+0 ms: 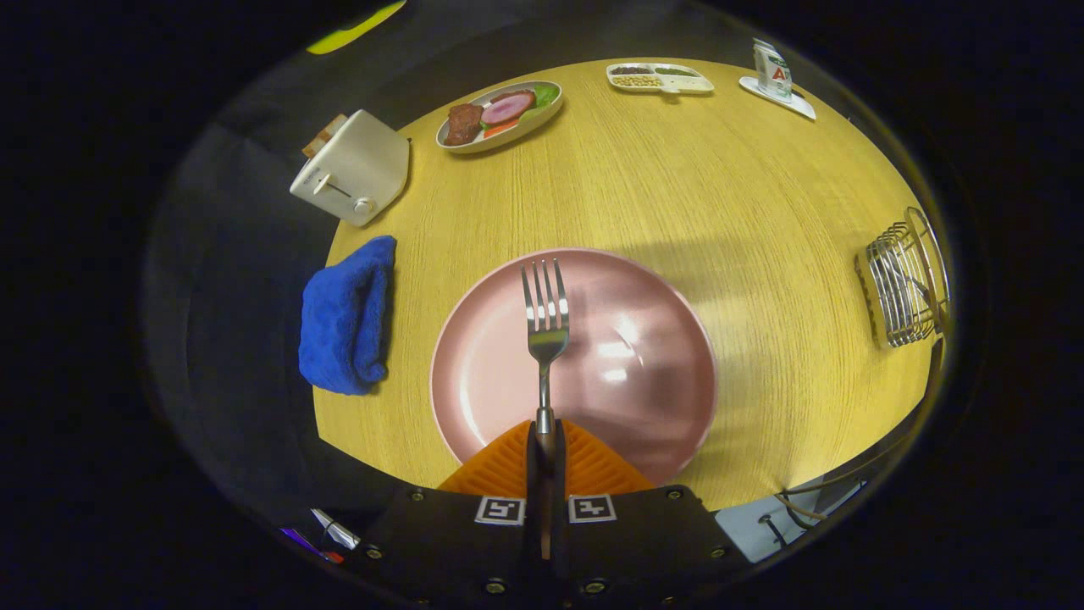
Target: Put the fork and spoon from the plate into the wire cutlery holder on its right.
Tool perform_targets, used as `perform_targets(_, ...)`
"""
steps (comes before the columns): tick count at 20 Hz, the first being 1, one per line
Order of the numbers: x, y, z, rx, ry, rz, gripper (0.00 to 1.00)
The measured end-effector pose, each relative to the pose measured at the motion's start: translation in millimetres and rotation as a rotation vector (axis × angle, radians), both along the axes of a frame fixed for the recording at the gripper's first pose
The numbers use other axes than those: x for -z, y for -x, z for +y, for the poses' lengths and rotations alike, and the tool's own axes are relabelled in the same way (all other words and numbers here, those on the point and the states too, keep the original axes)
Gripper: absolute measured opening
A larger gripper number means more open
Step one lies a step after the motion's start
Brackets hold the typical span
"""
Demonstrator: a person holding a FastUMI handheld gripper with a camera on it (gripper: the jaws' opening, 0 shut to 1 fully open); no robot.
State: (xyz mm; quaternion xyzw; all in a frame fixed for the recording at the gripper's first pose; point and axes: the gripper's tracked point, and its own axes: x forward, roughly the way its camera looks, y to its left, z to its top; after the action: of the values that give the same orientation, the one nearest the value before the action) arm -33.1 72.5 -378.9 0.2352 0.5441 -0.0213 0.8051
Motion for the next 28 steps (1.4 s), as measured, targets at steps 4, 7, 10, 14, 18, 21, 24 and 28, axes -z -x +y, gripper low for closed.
perform_targets(4, -19.7, -2.3, -27.0, 0.045, -0.003, -0.029, 0.05)
perform_targets(7, -35.6, -4.3, -52.1, 0.082, -0.004, -0.050, 0.05)
perform_targets(10, -51.4, -4.6, -81.5, 0.112, 0.001, -0.064, 0.05)
perform_targets(14, -74.6, -2.4, -125.6, 0.155, 0.019, -0.087, 0.05)
perform_targets(18, -94.2, 8.9, -167.8, 0.200, 0.028, -0.097, 0.05)
perform_targets(21, -103.7, 22.6, -195.7, 0.228, 0.035, -0.090, 0.04)
perform_targets(24, -109.5, 40.1, -221.8, 0.251, 0.046, -0.078, 0.05)
perform_targets(28, -110.2, 66.7, -251.7, 0.270, 0.073, -0.047, 0.05)
